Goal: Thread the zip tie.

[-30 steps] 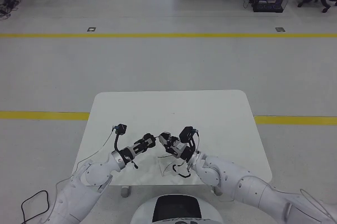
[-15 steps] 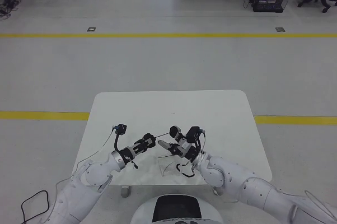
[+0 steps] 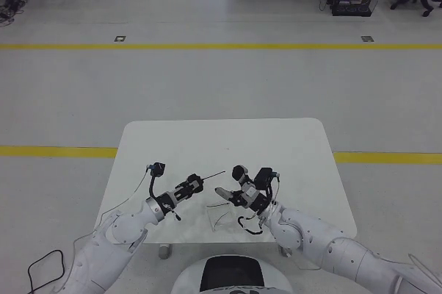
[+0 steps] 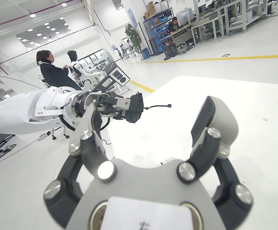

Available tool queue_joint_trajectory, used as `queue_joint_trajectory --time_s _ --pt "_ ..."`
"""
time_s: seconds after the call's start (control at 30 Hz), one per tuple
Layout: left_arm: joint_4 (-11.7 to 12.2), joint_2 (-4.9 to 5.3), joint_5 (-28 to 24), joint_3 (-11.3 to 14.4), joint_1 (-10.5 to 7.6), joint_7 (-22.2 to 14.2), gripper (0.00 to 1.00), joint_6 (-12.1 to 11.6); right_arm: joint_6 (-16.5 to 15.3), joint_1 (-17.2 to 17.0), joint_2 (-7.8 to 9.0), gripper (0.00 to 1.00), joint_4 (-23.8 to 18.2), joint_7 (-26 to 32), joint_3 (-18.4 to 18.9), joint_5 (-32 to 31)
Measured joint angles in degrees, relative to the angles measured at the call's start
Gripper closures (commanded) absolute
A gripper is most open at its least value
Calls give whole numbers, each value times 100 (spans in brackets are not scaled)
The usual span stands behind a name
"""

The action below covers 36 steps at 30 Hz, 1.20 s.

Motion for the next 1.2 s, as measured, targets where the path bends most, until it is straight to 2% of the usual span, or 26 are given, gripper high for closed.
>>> queue_joint_trajectory --time_s 0.1,0.17,0.27,0.33,0.4,0.5,0.57,0.8,0.87,1.0,1.07,1.2 --pt "22 -21 -990 -104 -14 -240 100 70 0 -170 76 0 -228 -184 162 349" --pt "59 -24 -1892 -219 -9 -614 100 15 0 -273 187 0 -485 -252 207 663" --pt "191 -24 -2910 -355 -25 -1135 100 -13 0 -334 376 0 -856 -185 193 1180" --pt "266 -42 -3549 -383 -40 -1427 100 8 0 -322 500 0 -1115 -60 156 1562" --pt "355 -57 -3977 -396 -72 -1612 100 21 0 -296 595 0 -1286 2 137 1845" --pt "507 -85 -4307 -362 -125 -1787 100 -27 0 -242 712 0 -1527 227 80 2281" --pt "584 -93 -4350 -346 -180 -1858 100 -108 0 -201 745 0 -1590 394 68 2480" --pt "565 -107 -4312 -340 -172 -1828 100 -84 0 -202 743 0 -1584 390 70 2470" --pt "572 -149 -4716 -339 -163 -1783 100 -15 0 -258 741 0 -1633 414 139 2592" --pt "665 -224 -5809 -352 -147 -1867 100 -101 0 -492 806 0 -2030 840 586 3771" --pt "714 -267 -6475 -346 -130 -2024 100 -46 0 -644 876 0 -2174 1390 951 4397" --pt "843 -321 -7075 -324 -135 -2323 100 13 0 -1052 939 0 -2251 2925 1871 5598"
